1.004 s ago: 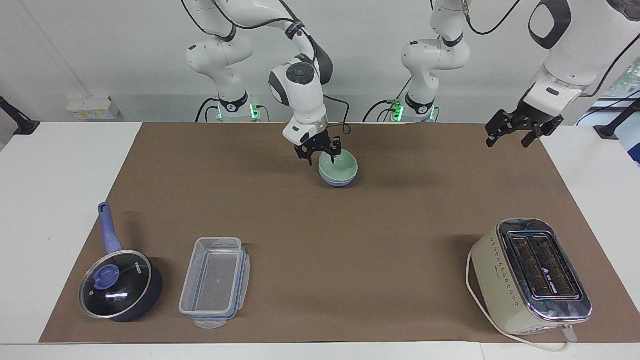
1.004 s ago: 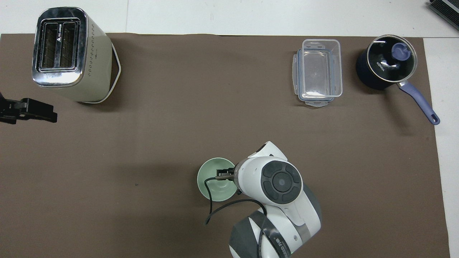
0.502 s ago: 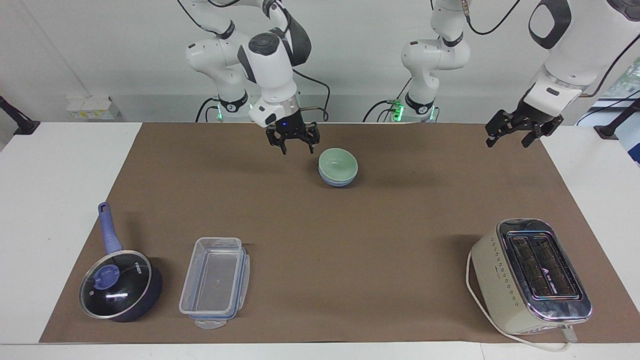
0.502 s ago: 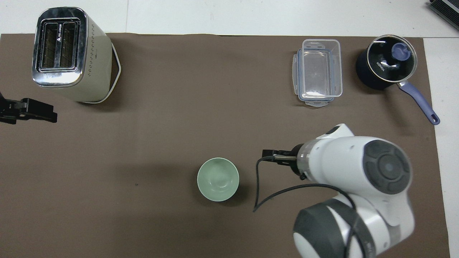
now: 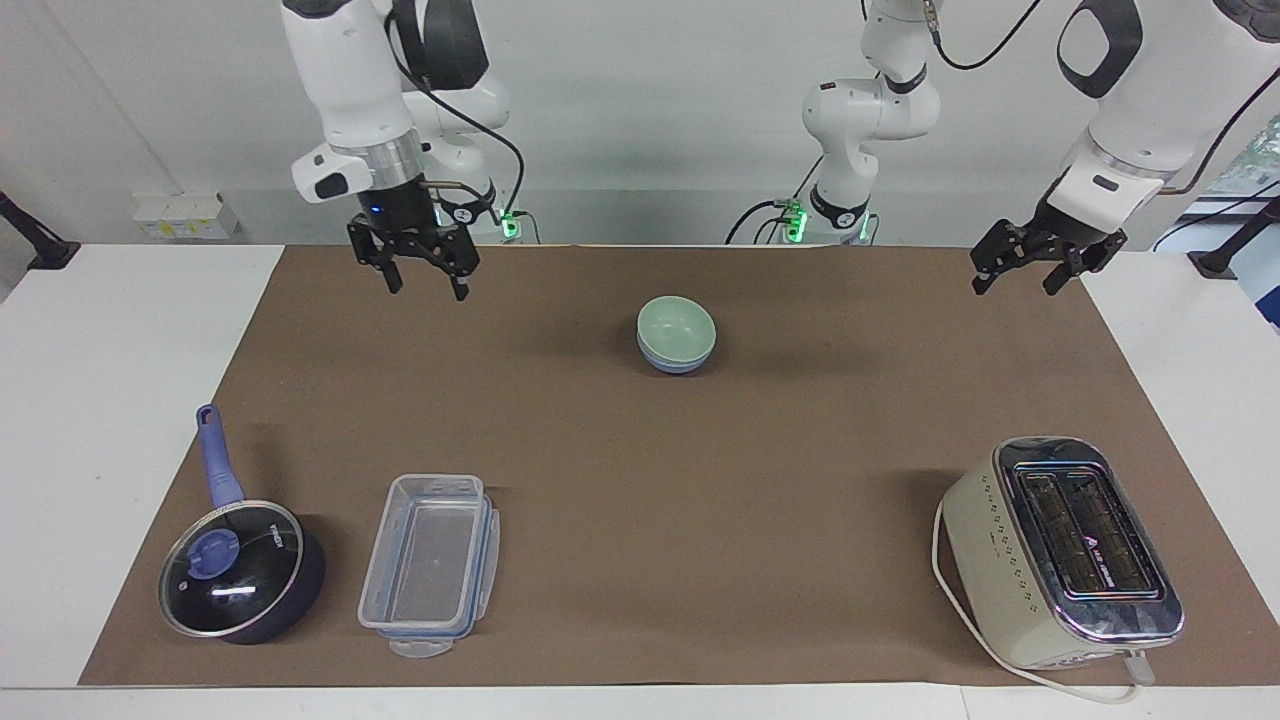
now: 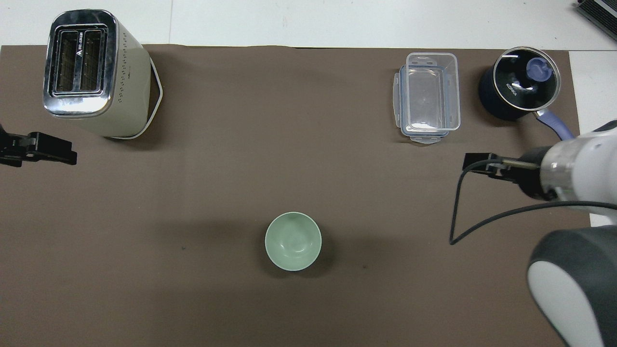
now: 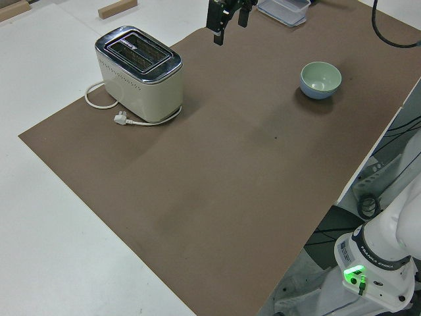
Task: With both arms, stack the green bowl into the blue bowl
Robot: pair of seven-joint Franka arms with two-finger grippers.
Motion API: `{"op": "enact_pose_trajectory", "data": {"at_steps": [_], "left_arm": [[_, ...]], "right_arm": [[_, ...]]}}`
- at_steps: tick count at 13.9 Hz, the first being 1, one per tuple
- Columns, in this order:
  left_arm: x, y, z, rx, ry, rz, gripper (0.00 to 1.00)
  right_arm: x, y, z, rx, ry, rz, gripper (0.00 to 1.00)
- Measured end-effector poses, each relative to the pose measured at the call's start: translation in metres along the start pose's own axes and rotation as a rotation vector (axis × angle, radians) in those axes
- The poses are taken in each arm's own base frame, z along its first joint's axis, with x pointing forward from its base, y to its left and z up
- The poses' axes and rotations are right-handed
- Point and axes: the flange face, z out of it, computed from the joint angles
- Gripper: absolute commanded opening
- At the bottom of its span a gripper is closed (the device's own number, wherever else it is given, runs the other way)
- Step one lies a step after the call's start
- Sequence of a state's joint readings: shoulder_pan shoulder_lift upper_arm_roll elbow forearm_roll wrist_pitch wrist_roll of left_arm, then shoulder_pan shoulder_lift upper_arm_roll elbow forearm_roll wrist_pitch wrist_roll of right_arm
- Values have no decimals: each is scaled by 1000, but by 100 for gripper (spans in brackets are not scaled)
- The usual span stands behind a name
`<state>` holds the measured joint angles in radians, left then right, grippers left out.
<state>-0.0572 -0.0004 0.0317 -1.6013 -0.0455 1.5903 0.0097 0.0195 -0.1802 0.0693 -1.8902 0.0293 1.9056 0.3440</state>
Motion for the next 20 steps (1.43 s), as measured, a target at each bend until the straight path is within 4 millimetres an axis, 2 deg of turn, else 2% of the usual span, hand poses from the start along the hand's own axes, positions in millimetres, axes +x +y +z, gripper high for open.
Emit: {"op": "enact_pose_trajectory", "data": {"at_steps": [2,7,12,20], "left_arm": [[0,0,0,0,0,0,100],[0,0,0,0,0,0,100],[0,0,0,0,0,0,100],[0,0,0,0,0,0,100]], "right_arm": [[21,17,-25,-6,8,13,100],[44,17,-60,-89,-60,1,100],[55,16,-59,-97,-83,-8,100],[48,13,-45,-99,-132,-14,100]]}}
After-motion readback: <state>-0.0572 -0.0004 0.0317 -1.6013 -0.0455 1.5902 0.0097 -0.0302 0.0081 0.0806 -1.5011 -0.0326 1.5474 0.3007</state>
